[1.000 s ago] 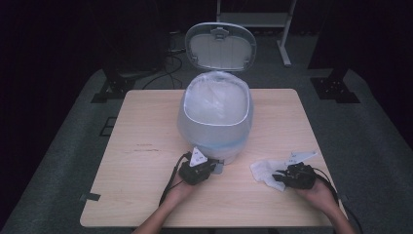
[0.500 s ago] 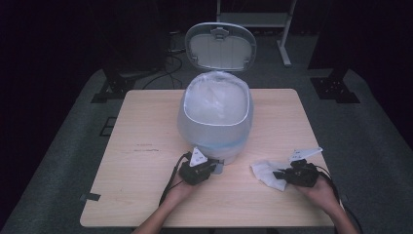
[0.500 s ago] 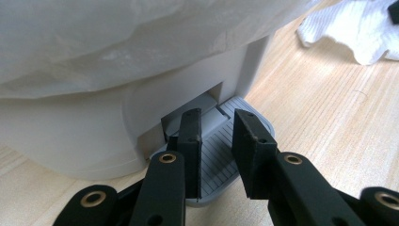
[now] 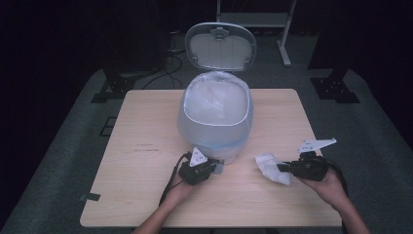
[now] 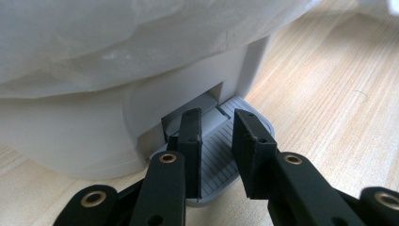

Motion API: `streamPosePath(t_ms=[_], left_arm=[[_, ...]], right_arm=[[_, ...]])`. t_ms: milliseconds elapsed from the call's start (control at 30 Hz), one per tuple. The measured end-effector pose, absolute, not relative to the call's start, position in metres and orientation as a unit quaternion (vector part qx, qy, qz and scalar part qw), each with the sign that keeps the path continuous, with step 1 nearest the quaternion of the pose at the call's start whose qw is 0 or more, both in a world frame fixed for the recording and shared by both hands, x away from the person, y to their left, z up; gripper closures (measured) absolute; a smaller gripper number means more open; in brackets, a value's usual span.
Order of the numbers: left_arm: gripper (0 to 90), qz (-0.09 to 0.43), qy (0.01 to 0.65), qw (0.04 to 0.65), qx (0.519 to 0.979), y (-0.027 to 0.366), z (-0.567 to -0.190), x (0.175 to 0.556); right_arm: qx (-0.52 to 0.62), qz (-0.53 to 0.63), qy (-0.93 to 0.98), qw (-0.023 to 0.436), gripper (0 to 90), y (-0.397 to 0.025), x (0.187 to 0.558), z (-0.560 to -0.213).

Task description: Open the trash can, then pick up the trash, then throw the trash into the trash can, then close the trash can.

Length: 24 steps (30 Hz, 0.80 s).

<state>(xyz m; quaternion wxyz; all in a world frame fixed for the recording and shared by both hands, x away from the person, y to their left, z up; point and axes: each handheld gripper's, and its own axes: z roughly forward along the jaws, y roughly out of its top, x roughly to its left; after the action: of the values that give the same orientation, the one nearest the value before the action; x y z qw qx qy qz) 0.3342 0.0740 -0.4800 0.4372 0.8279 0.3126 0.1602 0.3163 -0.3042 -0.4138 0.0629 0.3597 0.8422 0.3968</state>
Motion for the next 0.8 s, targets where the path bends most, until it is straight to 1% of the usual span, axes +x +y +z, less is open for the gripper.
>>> streamPosePath(t_ms=[367,533,800], left_arm=[[73.1,0.16,0.313,0.438,0.827,0.074,-0.48,0.334],[73.1,0.159,0.313,0.438,0.827,0.074,-0.48,0.334],[73.1,0.156,0.314,0.439,0.827,0.075,-0.48,0.335]], right_arm=[[0.341,0.416,0.839,0.082,85.1,-0.301,0.315,-0.372],[0.332,0.417,0.841,0.092,85.1,-0.3,0.315,-0.358],[0.324,0.43,0.837,0.091,85.0,-0.298,0.315,-0.341]])
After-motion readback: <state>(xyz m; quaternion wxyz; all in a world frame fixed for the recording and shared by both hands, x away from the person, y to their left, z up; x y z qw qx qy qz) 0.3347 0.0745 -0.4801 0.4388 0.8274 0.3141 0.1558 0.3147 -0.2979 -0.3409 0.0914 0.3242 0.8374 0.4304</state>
